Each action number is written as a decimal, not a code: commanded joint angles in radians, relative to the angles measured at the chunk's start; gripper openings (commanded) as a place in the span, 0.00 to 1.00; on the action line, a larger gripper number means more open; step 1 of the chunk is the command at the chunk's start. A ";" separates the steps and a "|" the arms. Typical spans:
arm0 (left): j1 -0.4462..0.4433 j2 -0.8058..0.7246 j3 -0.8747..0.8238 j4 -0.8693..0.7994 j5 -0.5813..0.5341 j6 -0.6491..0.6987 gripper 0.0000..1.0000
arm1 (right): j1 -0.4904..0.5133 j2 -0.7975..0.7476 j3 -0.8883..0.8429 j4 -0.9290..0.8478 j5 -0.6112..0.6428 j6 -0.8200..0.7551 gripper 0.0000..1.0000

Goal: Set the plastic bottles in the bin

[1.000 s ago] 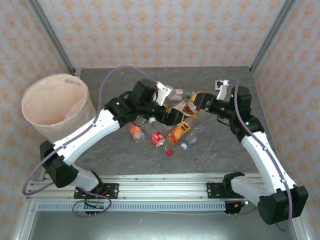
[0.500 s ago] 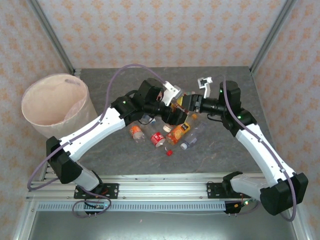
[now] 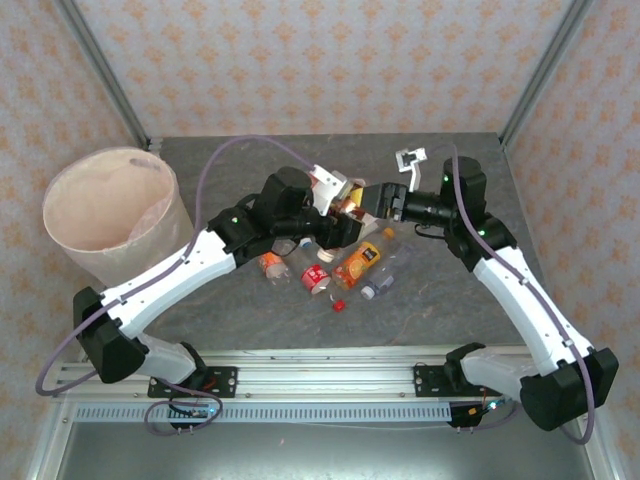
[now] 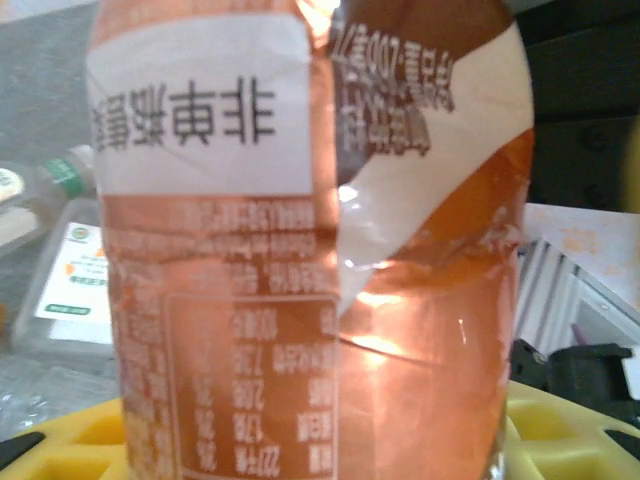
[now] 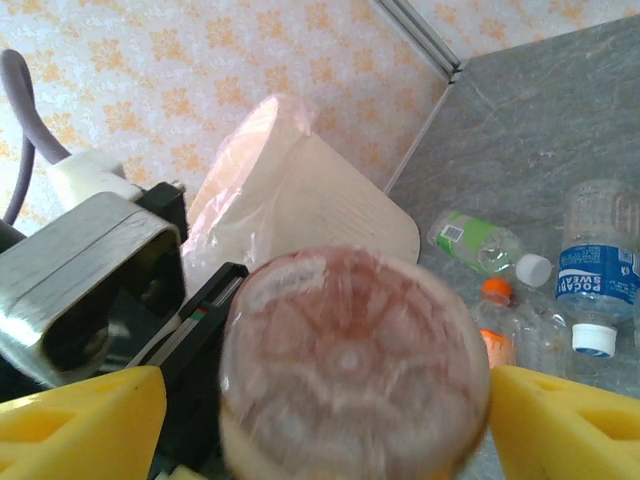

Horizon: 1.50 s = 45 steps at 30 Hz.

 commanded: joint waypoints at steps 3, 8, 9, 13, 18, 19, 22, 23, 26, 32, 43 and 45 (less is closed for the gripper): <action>0.000 -0.070 -0.053 0.057 -0.180 -0.026 0.50 | 0.002 -0.056 0.014 0.009 0.132 -0.014 0.92; 0.000 -0.080 -0.049 -0.016 -0.404 -0.055 0.48 | 0.002 -0.092 -0.046 0.039 0.310 -0.024 0.99; 0.000 -0.081 -0.046 -0.037 -0.453 -0.065 0.47 | 0.002 -0.100 -0.058 0.037 0.351 -0.028 0.99; 0.001 -0.101 -0.040 -0.092 -0.582 -0.085 0.47 | 0.002 -0.136 -0.119 0.088 0.420 -0.034 0.99; 0.002 -0.128 0.026 -0.209 -0.757 -0.090 0.45 | 0.002 -0.173 -0.173 0.111 0.546 -0.031 0.99; 0.004 -0.136 0.043 -0.229 -0.772 -0.091 0.45 | 0.003 -0.178 -0.177 0.114 0.568 -0.032 0.99; 0.012 -0.163 0.117 -0.290 -0.744 -0.089 0.45 | 0.002 -0.187 -0.190 0.111 0.649 -0.036 0.99; 0.012 -0.175 0.138 -0.301 -0.743 -0.087 0.46 | 0.002 -0.191 -0.195 0.111 0.673 -0.041 0.99; 0.012 -0.203 0.180 -0.334 -0.793 -0.068 0.46 | 0.003 -0.195 -0.213 0.114 0.748 -0.034 0.99; 0.020 -0.246 0.282 -0.406 -0.885 -0.019 0.46 | 0.002 -0.170 -0.214 0.089 0.796 -0.017 0.99; 0.173 -0.347 0.315 -0.335 -1.175 0.102 0.44 | 0.003 -0.166 -0.221 0.127 0.860 0.003 0.99; 0.251 -0.363 0.293 -0.313 -1.157 0.121 0.44 | 0.003 -0.163 -0.218 0.133 0.855 0.008 0.99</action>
